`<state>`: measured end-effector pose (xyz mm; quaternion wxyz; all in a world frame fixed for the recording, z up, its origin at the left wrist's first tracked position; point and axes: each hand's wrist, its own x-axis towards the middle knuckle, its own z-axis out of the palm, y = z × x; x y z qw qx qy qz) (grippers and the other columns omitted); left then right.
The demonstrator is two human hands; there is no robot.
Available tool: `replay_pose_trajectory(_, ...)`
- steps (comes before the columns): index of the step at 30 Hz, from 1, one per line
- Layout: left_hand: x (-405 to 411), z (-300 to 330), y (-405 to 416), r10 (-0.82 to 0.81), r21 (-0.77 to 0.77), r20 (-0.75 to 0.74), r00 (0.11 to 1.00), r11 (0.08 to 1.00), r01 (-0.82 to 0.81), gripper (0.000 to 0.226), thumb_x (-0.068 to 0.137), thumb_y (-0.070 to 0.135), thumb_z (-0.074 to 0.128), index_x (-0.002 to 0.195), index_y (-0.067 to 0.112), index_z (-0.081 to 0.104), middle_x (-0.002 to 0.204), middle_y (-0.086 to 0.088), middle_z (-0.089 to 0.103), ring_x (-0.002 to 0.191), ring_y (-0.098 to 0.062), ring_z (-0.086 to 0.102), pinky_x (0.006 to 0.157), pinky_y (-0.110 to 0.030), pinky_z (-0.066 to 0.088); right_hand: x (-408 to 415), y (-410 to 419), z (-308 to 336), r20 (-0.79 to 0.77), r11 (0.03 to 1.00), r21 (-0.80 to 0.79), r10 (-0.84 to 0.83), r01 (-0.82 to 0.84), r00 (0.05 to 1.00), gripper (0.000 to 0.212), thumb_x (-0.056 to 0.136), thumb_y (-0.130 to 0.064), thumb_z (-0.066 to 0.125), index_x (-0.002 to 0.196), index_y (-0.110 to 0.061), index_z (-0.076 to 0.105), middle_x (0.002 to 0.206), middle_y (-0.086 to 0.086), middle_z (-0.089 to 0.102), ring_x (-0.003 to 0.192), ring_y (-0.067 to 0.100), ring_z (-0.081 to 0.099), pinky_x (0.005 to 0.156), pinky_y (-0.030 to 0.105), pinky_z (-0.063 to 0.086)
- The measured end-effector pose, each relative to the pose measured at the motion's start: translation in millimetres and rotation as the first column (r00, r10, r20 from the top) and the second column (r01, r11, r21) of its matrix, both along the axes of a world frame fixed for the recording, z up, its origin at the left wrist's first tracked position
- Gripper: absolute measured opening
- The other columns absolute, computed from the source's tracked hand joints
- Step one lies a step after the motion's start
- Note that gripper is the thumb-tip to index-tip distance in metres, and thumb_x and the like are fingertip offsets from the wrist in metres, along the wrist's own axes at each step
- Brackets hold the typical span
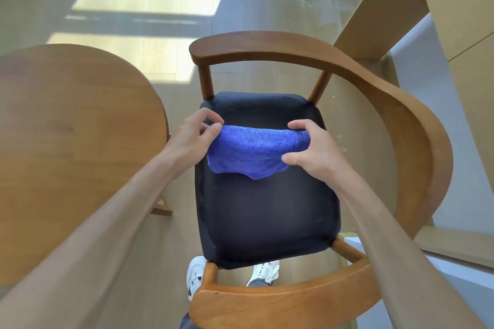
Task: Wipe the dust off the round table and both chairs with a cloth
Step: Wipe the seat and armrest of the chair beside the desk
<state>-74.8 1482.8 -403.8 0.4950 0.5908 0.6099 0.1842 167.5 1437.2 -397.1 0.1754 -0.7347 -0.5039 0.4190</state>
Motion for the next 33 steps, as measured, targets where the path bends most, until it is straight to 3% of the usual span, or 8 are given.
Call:
replay_pose_trajectory(5,-6,3,-4,-0.114,-0.123,0.087,0.990,0.985,0.124,0.051,0.080,-0.002,0.067,0.118,0.031,0.055,0.103,-0.001,0.060,0.087,-0.015,0.061,0.066,-0.013,0.051,-6,2,-5,0.233,0.993,0.078,0.063,-0.083,0.970,0.056,0.082,0.001,0.052,0.133,-0.024,0.055,0.125,0.004,0.059,0.115,0.023,0.053,0.095,0.029,0.044)
replay_pose_trajectory(10,-8,-6,-9,-0.146,0.024,-0.142,0.979,0.988,0.151,0.036,0.087,0.014,0.064,0.117,0.034,0.060,0.095,0.002,0.063,0.084,-0.014,0.060,0.075,-0.020,0.049,-6,3,-7,0.152,0.992,0.125,-0.034,0.014,0.988,0.032,0.089,-0.008,0.050,0.111,-0.027,0.063,0.094,-0.011,0.065,0.095,0.019,0.059,0.083,0.029,0.046)
replay_pose_trajectory(14,-11,-16,-8,-0.140,0.155,-0.279,0.950,0.970,0.189,0.024,0.091,0.020,0.060,0.113,0.029,0.064,0.090,0.001,0.055,0.074,-0.009,0.051,0.064,-0.013,0.036,-6,3,-9,0.027,1.000,-0.002,-0.007,0.007,1.000,0.032,0.092,-0.013,0.044,0.115,-0.030,0.060,0.110,-0.010,0.064,0.112,0.020,0.053,0.096,0.036,0.045)
replay_pose_trajectory(16,-12,-20,-8,-0.118,0.188,-0.295,0.948,0.966,0.179,0.019,0.092,0.021,0.060,0.110,0.026,0.065,0.097,0.001,0.048,0.077,-0.007,0.048,0.069,-0.014,0.034,-6,4,-8,-0.028,0.997,-0.068,0.027,-0.029,0.999,0.028,0.087,-0.031,0.055,0.114,-0.035,0.058,0.114,-0.008,0.063,0.115,0.021,0.051,0.100,0.040,0.044)
replay_pose_trajectory(18,-13,-23,-5,-0.122,0.206,-0.302,0.945,0.960,0.189,0.018,0.093,0.020,0.060,0.110,0.022,0.065,0.107,0.004,0.046,0.081,-0.005,0.047,0.074,-0.014,0.034,-5,5,-11,0.057,0.986,-0.100,0.143,-0.136,0.988,0.035,0.075,-0.044,0.068,0.109,-0.039,0.059,0.108,-0.004,0.060,0.111,0.022,0.049,0.098,0.041,0.042)
replay_pose_trajectory(22,-9,-26,3,-0.140,0.227,-0.339,0.930,0.947,0.225,0.019,0.095,0.017,0.056,0.112,0.019,0.064,0.109,0.008,0.052,0.084,-0.008,0.047,0.068,-0.013,0.033,-9,16,-21,0.408,0.958,0.060,0.234,-0.282,0.882,0.016,0.084,-0.031,0.068,0.099,-0.026,0.066,0.105,-0.003,0.048,0.105,0.021,0.041,0.094,0.038,0.037)
replay_pose_trajectory(28,-9,-29,14,-0.077,0.332,-0.355,0.932,0.921,0.202,0.023,0.092,0.010,0.058,0.112,0.016,0.066,0.103,0.009,0.053,0.090,-0.013,0.050,0.077,-0.020,0.036,-12,35,-33,0.365,0.918,0.237,0.220,-0.319,0.905,0.009,0.085,-0.010,0.060,0.094,-0.013,0.058,0.094,-0.002,0.060,0.087,0.022,0.052,0.084,0.040,0.040)
replay_pose_trajectory(33,-14,-80,-28,-0.186,0.263,-0.445,0.876,0.908,0.327,0.020,0.082,-0.001,0.059,0.101,0.002,0.065,0.109,-0.011,0.059,0.104,-0.029,0.053,0.090,-0.029,0.039,-13,4,-88,0.490,0.864,0.142,0.363,-0.484,0.792,0.014,0.085,-0.012,0.060,0.099,-0.015,0.059,0.100,-0.004,0.061,0.096,0.022,0.053,0.080,0.033,0.030)
